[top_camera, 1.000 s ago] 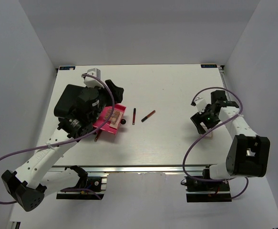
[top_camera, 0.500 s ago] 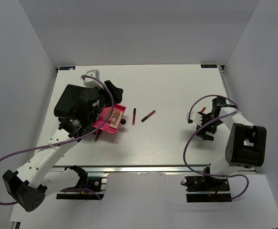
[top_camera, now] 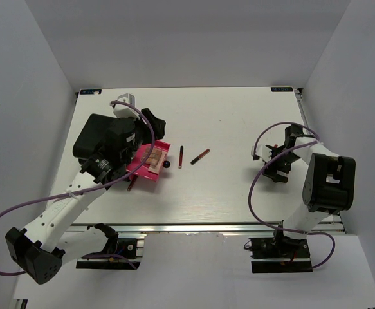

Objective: Organize the makeup

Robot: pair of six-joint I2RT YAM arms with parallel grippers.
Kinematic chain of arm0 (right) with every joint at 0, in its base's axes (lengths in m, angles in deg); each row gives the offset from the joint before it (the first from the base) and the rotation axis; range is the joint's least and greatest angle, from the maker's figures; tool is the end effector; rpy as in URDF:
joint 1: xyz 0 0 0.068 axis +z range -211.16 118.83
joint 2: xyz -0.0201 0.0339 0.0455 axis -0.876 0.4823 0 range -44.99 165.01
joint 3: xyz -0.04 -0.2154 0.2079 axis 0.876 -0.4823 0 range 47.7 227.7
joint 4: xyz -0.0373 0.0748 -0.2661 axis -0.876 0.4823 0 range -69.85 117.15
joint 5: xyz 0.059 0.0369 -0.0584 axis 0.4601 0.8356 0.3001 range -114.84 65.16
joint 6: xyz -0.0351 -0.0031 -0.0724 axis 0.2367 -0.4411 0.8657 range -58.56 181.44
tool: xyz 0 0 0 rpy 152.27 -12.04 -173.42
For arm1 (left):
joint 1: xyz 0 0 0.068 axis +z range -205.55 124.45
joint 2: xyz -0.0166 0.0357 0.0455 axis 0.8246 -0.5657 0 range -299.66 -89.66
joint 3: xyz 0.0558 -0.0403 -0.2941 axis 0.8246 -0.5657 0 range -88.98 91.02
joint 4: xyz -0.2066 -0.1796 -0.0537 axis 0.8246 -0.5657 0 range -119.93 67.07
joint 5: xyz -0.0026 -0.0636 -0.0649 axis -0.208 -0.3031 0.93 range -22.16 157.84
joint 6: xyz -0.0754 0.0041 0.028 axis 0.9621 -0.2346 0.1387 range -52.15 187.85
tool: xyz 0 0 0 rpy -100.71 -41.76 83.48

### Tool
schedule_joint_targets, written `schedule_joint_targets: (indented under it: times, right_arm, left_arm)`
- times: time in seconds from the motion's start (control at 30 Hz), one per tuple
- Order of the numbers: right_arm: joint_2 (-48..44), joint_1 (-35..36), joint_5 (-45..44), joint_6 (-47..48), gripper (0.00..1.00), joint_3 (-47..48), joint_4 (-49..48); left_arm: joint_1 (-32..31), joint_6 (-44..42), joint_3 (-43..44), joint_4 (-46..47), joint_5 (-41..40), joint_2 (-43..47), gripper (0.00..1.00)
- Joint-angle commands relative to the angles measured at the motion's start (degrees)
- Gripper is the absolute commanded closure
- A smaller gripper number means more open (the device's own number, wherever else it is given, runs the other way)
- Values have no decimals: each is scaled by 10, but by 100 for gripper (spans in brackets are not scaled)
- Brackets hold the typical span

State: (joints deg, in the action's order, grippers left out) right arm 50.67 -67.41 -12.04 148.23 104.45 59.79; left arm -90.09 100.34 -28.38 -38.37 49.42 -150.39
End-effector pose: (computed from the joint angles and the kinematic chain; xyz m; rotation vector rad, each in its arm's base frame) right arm 0.3197 -0.0195 0.1482 -1.8621 2.1485 0.0126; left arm 0.2389 -0.1377 0.3919 -0.1942 1.8504 -0.5249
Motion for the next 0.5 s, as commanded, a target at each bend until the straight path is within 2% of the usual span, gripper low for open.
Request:
schedule_joint_targets:
  times: [0.0, 0.1, 0.3, 0.33, 0.47]
  right_arm:
    - [36, 2, -15, 18, 12, -16, -60]
    - [54, 1, -22, -7, 19, -10, -56]
    - [55, 2, 3, -64, 44, -9, -46]
    - [46, 2, 11, -78, 50, -8, -46]
    - [21, 11, 56, -122, 64, 11, -28]
  left_arm:
    - [7, 3, 20, -6, 0, 6, 25]
    - [7, 4, 21, -6, -1, 4, 25]
    - [12, 2, 26, -6, -1, -2, 25]
    - [14, 2, 27, -6, 0, -3, 25]
    - [18, -1, 34, -1, 6, -13, 25]
